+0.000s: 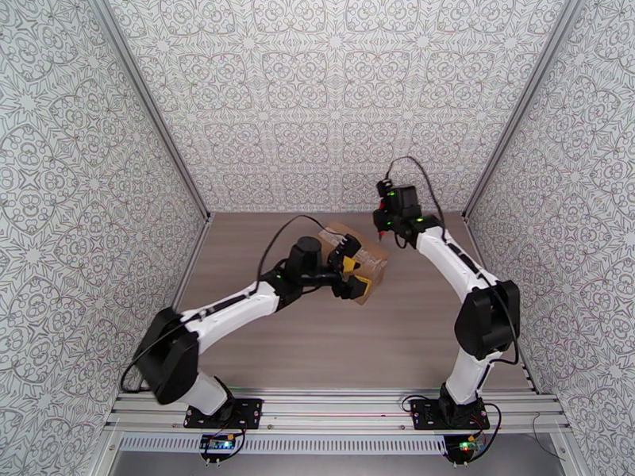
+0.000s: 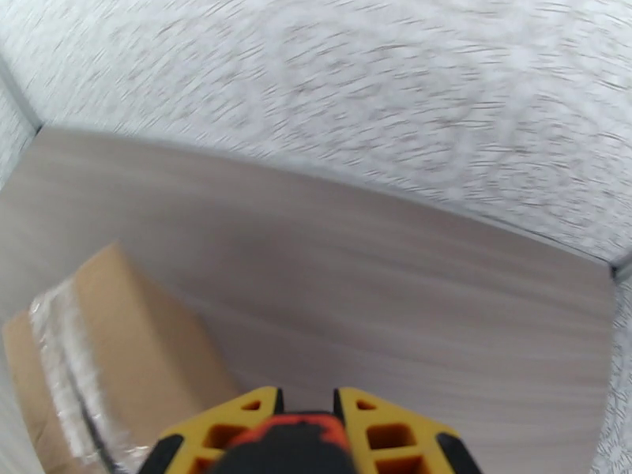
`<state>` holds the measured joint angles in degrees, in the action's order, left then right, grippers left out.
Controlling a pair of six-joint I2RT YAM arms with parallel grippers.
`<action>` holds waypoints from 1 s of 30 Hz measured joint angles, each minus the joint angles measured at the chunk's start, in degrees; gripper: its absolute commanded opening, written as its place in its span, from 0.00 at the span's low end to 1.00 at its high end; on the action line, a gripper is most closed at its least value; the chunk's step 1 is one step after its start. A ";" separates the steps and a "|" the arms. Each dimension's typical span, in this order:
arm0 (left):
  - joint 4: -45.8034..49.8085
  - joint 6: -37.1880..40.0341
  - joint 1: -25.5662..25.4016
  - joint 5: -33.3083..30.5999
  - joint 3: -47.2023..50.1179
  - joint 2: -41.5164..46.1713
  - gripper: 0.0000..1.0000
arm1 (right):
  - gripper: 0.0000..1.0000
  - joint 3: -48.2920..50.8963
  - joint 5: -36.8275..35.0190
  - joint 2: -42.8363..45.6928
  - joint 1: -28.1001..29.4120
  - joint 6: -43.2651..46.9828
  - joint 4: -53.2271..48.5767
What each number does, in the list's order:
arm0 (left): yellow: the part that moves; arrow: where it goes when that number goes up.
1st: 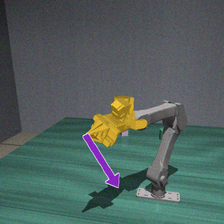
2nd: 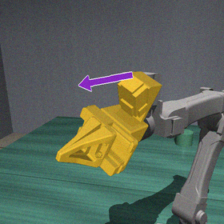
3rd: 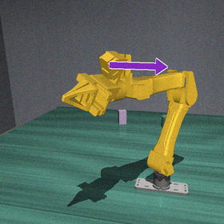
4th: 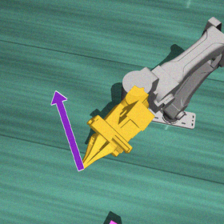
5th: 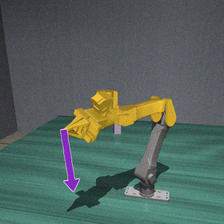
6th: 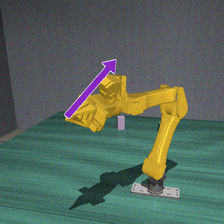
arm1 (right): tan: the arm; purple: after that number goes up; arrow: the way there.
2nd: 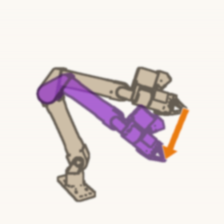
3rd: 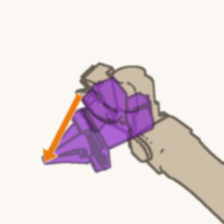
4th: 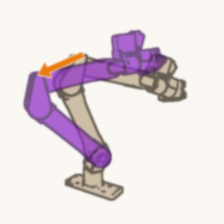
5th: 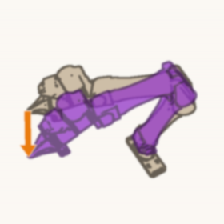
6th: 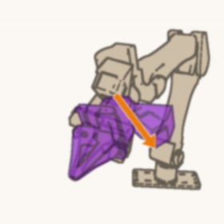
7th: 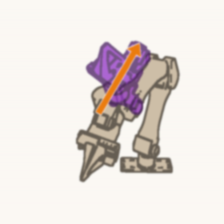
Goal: Unpack the express box
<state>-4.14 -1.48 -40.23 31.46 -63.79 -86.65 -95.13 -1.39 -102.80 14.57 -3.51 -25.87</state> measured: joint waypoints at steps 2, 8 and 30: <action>1.60 2.01 1.46 -0.63 -1.22 1.05 0.75 | 0.00 0.57 1.42 2.40 -2.80 -1.51 0.26; 3.08 4.13 6.51 1.49 -8.96 -3.26 0.64 | 0.00 8.55 13.55 14.71 -7.65 -7.26 6.82; 16.37 5.90 17.03 -14.01 -32.22 -24.26 0.81 | 0.00 41.31 7.43 41.55 -7.37 -30.86 14.86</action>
<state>12.23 4.43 -23.20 17.45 -96.01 -110.91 -53.82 6.04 -61.25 7.20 -34.37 -11.00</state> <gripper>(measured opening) 0.811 0.207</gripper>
